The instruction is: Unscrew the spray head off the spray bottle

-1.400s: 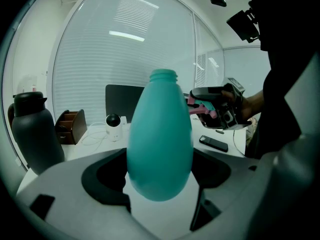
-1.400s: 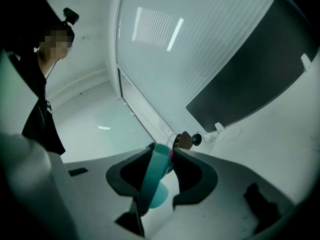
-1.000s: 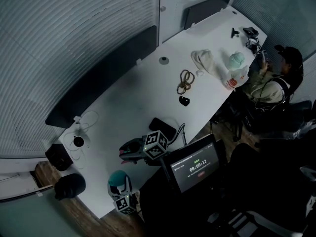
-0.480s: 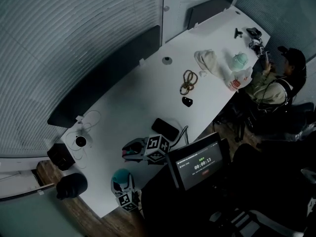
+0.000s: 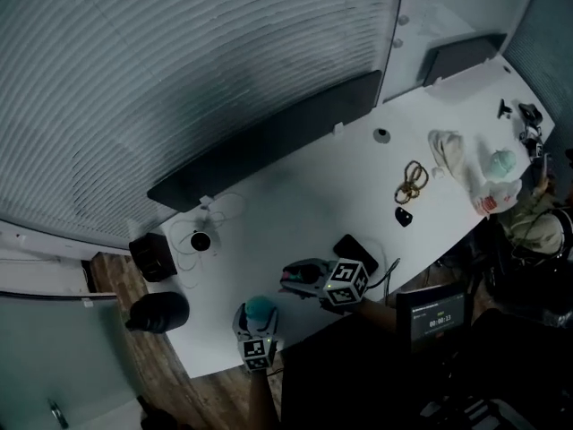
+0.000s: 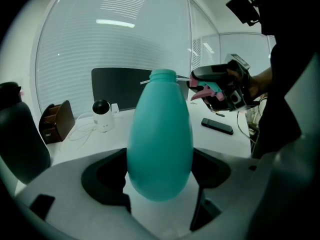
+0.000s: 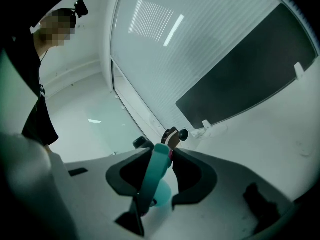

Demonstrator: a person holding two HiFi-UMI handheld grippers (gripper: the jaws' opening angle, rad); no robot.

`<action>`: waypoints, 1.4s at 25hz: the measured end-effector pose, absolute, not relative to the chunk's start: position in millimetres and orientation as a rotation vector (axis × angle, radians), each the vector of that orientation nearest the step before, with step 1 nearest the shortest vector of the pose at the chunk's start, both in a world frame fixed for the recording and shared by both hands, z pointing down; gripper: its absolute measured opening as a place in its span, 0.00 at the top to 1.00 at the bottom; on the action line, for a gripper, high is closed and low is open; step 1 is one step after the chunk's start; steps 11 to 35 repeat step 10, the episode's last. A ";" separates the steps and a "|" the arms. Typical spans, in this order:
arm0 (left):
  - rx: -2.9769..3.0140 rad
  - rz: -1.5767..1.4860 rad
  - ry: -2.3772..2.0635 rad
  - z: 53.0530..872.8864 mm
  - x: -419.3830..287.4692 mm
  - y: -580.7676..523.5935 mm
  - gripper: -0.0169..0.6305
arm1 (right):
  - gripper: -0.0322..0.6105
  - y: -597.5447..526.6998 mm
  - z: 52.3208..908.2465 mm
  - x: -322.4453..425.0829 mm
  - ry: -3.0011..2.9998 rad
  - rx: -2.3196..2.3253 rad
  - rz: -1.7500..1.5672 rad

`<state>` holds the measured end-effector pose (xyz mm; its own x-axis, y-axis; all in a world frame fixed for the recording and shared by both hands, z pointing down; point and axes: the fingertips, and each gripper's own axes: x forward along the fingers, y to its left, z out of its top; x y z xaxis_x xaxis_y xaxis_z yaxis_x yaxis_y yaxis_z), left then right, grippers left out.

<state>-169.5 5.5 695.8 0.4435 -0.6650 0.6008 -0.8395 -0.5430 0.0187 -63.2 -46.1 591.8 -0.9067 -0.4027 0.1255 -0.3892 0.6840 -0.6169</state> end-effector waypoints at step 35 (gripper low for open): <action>2.488 0.953 -1.181 690.8 -162.5 -17.7 0.40 | 0.75 -55.8 598.7 -57.7 2.808 -0.780 -1.067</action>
